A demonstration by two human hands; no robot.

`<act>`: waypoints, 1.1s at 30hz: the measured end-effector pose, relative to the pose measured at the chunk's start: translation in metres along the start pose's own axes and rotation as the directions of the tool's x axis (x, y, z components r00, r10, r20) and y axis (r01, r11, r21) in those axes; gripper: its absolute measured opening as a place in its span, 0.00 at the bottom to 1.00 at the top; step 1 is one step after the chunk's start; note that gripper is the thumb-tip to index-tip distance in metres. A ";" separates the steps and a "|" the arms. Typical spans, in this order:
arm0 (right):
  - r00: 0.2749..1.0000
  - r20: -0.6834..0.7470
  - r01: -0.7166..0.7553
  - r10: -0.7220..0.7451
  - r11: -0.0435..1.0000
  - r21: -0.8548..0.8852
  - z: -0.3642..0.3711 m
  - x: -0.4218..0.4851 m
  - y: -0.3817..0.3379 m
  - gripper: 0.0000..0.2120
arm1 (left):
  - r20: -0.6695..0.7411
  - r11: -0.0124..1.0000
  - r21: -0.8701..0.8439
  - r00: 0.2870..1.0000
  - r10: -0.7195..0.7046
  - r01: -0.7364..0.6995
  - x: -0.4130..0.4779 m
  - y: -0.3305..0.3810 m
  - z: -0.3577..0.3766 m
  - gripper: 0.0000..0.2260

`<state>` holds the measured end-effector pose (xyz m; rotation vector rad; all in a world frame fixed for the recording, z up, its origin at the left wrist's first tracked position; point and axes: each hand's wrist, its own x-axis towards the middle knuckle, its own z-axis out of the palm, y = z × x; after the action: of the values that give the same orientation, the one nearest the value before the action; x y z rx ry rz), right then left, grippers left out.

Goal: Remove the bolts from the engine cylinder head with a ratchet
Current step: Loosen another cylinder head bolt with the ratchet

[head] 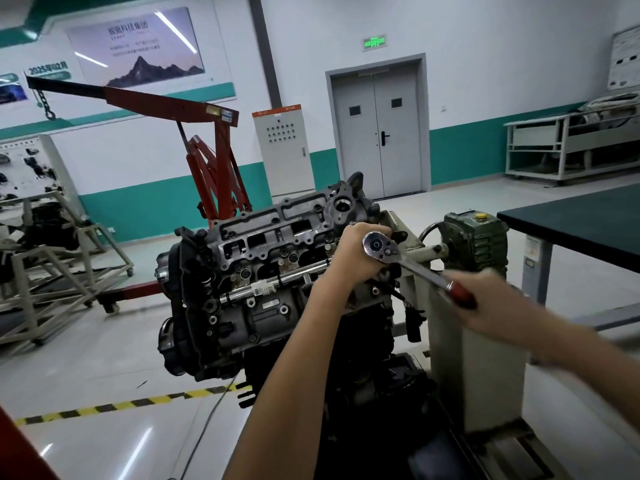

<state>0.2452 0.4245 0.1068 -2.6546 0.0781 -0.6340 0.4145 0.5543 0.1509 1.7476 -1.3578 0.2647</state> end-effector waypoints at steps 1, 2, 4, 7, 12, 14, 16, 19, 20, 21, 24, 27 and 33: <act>0.999 -0.006 0.031 -0.033 0.984 -0.173 -0.018 0.008 0.008 0.08 | 0.038 1.000 0.025 0.999 0.018 -0.019 0.002 -0.001 -0.002 0.15; 0.998 -0.035 0.045 -0.059 0.952 -0.302 -0.030 0.016 0.013 0.10 | 0.057 0.999 0.033 0.998 0.032 -0.034 0.003 -0.001 -0.003 0.13; 0.997 -0.064 0.025 -0.050 0.940 -0.339 -0.030 0.020 0.015 0.12 | 0.013 1.000 -0.015 1.000 0.028 -0.027 0.000 0.000 0.000 0.10; 0.992 -0.049 -0.116 0.119 0.992 0.053 0.020 -0.001 -0.004 0.12 | -0.198 0.986 -0.163 0.979 -0.050 0.017 -0.003 0.002 0.014 0.12; 0.933 -0.132 -0.161 0.335 0.716 0.679 0.105 -0.015 -0.065 0.16 | -0.379 0.980 -0.185 0.915 -0.136 0.070 0.004 0.001 0.030 0.17; 0.946 -0.094 -0.138 0.309 0.650 0.748 0.114 -0.013 -0.080 0.18 | -0.387 0.971 -0.212 0.904 -0.183 0.106 0.005 -0.003 0.032 0.15; 0.956 -0.127 -0.135 0.266 0.776 0.616 0.099 -0.013 -0.069 0.15 | -0.359 0.963 -0.259 0.918 -0.167 0.073 0.002 -0.004 0.028 0.15; 0.990 -0.085 -0.086 0.111 0.963 0.255 0.045 -0.010 -0.026 0.13 | -0.228 0.984 -0.177 0.973 -0.029 -0.012 -0.004 0.001 0.015 0.16; 0.998 -0.039 -0.046 0.051 0.992 0.118 0.021 -0.004 -0.012 0.13 | -0.162 0.991 -0.129 0.987 0.013 -0.034 -0.004 0.003 0.010 0.15; 1.000 -0.013 0.000 -0.001 0.999 -0.040 -0.002 0.004 0.001 0.12 | -0.091 0.996 -0.079 0.995 0.041 -0.048 -0.003 0.004 0.005 0.14; 0.996 -0.076 0.021 -0.053 0.930 -0.368 -0.043 0.023 0.013 0.10 | 0.022 0.998 0.022 0.998 0.051 -0.051 0.003 0.003 0.002 0.12; 0.995 -0.098 -0.033 0.014 0.980 -0.198 -0.011 0.014 0.009 0.10 | -0.126 0.996 -0.089 0.992 -0.005 -0.006 0.001 0.003 0.008 0.14; 0.922 -0.176 -0.174 0.345 0.776 0.607 0.103 -0.012 -0.059 0.14 | -0.346 0.982 -0.181 0.931 -0.112 0.051 0.004 0.002 0.027 0.18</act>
<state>0.2780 0.5194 0.0417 -1.9014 0.2845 -0.7836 0.4056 0.5318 0.1381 1.5224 -1.0125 0.3876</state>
